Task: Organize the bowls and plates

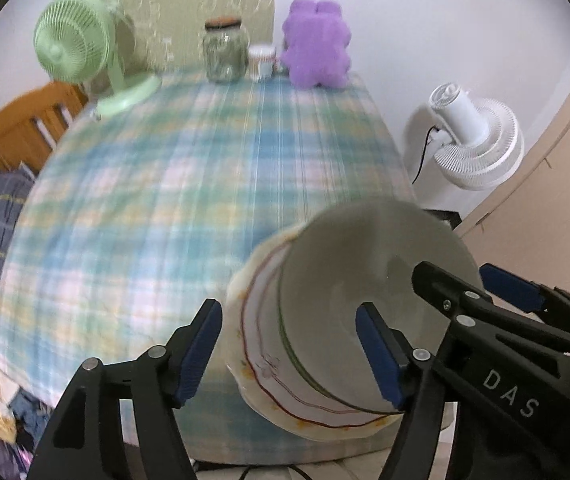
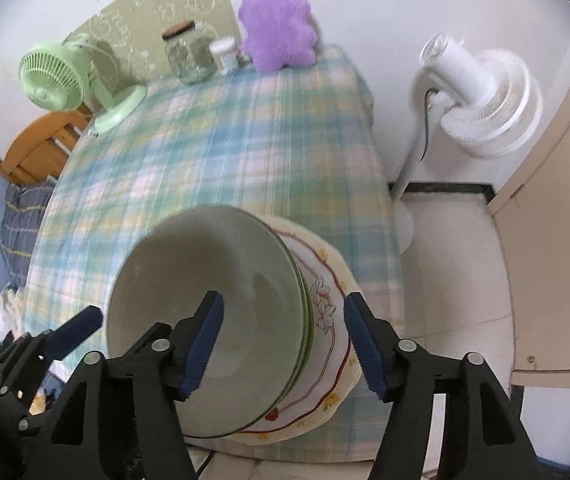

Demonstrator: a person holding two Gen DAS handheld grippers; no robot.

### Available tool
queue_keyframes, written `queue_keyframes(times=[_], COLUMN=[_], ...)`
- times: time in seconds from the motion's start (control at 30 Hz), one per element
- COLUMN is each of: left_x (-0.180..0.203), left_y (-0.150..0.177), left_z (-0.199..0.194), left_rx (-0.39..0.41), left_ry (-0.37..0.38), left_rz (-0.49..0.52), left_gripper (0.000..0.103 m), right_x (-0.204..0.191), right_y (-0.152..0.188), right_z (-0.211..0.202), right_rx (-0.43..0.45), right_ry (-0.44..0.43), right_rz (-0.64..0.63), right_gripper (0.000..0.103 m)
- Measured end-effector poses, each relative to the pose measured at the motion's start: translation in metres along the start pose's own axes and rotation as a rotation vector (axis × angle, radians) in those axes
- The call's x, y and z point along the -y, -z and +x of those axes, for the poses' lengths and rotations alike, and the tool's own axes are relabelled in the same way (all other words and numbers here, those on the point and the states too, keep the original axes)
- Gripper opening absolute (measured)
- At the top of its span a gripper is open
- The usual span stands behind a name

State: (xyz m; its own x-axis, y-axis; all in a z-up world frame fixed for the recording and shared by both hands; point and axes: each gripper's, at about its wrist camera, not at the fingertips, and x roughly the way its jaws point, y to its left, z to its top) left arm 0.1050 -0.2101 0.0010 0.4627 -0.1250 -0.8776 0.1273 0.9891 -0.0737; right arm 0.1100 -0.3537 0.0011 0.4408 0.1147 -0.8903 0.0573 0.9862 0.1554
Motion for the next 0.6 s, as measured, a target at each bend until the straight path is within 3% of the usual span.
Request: queue_keyframes(times=[0.1,0.2,0.33,0.6], left_x=[-0.01,-0.03,-0.065,-0.153], left_y=[-0.003,-0.004,-0.004,0.01], left_z=[-0.012,-0.028,-0.039,-0.047], left_rx=[0.051,0.118,0.17,0.279], left_ry=[0.026,0.018,0.009,-0.03], left_rz=[0.042,0.073,0.093,0.135], left_gripper=[0.073,0.082,0.085,0.093], right_x=[-0.013,-0.033,-0.064,-0.139], right_y=[0.001,0.002,0.008,0.03], right_z=[-0.014,-0.029,-0.041,-0.04], right_rx=[0.061,0.129,0.199,0.31], right_ry=[0.067,0.127,0.148,0.16], right_rz=[-0.003,0.001,0.027,0.072], right_gripper=[0.067,0.067,0.067,0.079])
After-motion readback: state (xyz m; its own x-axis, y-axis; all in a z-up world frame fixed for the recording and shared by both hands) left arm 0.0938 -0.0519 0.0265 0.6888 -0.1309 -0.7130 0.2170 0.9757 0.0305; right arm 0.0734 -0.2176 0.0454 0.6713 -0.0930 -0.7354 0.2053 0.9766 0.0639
